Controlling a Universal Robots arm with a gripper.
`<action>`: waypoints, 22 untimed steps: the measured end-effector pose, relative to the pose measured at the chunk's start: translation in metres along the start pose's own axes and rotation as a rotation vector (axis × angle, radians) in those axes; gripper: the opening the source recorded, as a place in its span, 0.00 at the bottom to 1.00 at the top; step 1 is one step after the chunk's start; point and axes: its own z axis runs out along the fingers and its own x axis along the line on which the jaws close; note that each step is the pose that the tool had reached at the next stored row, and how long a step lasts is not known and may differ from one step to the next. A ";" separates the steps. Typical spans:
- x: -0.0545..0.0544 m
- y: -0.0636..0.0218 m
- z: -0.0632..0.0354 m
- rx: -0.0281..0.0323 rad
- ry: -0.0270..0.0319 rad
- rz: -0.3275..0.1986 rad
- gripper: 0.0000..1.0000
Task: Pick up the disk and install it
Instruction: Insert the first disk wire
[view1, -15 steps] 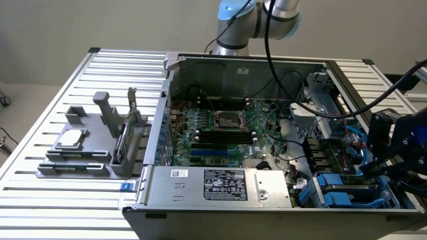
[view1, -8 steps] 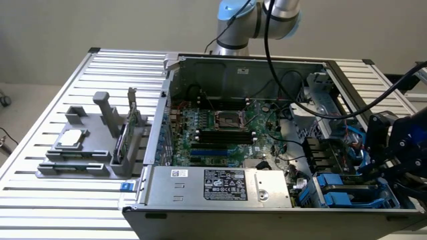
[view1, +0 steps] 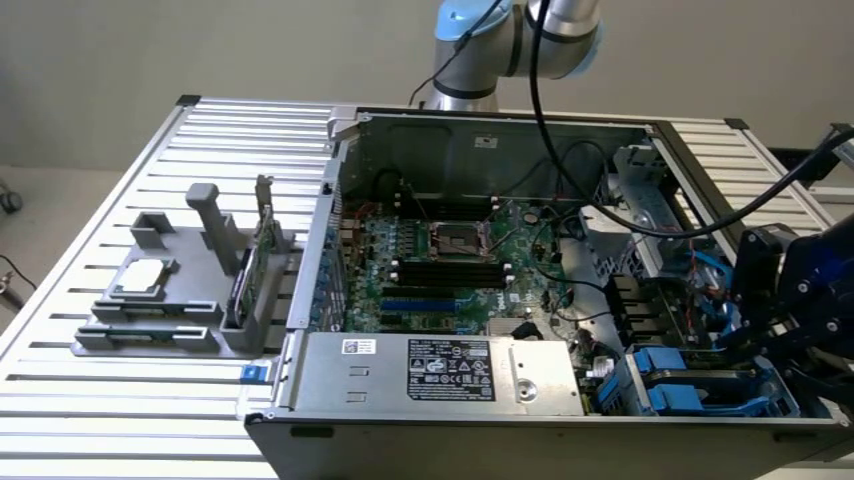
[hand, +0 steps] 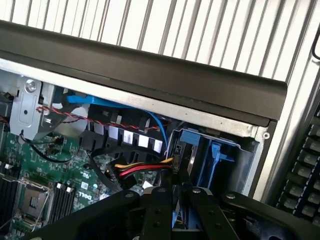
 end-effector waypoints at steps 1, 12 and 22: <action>0.000 -0.0003 0.0003 -0.0005 -0.0016 0.005 0.18; 0.005 -0.0034 0.0023 -0.0020 -0.0172 0.032 0.18; 0.009 -0.0028 0.0032 0.0015 -0.0475 0.046 0.18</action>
